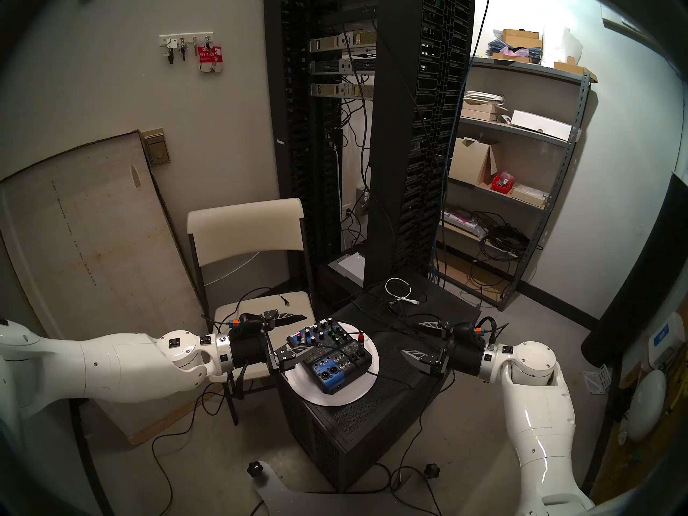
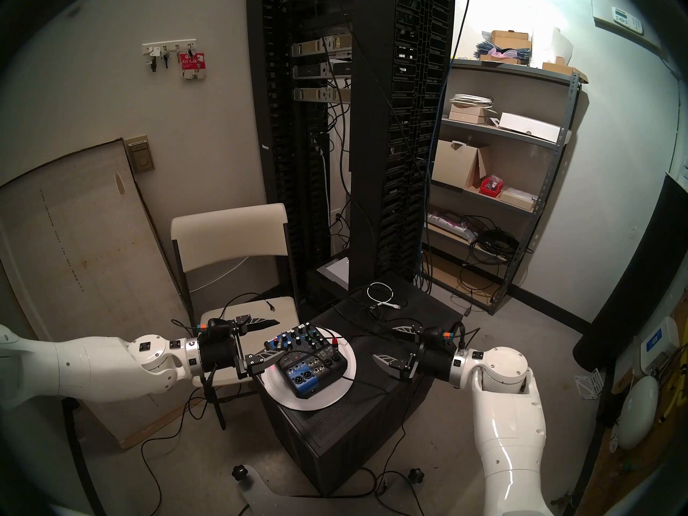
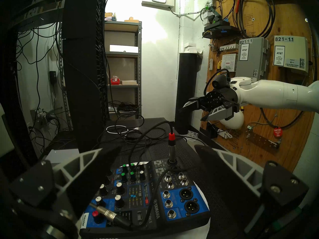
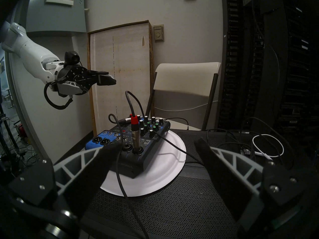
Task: Insert aux cable
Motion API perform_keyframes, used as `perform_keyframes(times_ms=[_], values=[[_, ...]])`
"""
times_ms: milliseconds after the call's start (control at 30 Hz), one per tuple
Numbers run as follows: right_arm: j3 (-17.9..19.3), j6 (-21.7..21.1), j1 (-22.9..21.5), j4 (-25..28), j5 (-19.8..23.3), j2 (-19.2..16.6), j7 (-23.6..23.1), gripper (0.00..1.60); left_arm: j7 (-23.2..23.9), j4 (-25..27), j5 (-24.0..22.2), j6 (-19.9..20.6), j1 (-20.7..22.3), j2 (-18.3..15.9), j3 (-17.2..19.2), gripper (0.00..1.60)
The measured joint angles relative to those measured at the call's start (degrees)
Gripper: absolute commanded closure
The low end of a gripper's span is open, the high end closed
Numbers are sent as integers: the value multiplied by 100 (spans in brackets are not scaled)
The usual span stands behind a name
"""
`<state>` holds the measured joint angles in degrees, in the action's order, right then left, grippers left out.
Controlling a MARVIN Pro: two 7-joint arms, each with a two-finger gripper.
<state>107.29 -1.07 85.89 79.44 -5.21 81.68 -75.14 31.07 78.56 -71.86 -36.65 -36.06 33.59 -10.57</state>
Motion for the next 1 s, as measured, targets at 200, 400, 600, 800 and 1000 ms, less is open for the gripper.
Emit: perform_keyframes(times_ms=[200, 400, 600, 800, 1000], values=[[12, 0, 0, -1, -15, 11, -9, 0, -144, 3, 137, -11, 5, -22, -25, 0], [24, 0, 0, -1, -27, 21, -20, 0, -299, 1, 525, -28, 24, -101, -84, 0], [34, 1, 0, -1, -39, 30, -29, 0, -407, -87, 961, -77, 31, -145, -150, 0], [46, 1, -1, -2, -53, 41, -39, 0, -501, -328, 1391, -142, 32, -145, -202, 0], [59, 2, -1, -2, -66, 52, -49, 0, -536, -516, 1529, -165, 31, -49, -203, 0]])
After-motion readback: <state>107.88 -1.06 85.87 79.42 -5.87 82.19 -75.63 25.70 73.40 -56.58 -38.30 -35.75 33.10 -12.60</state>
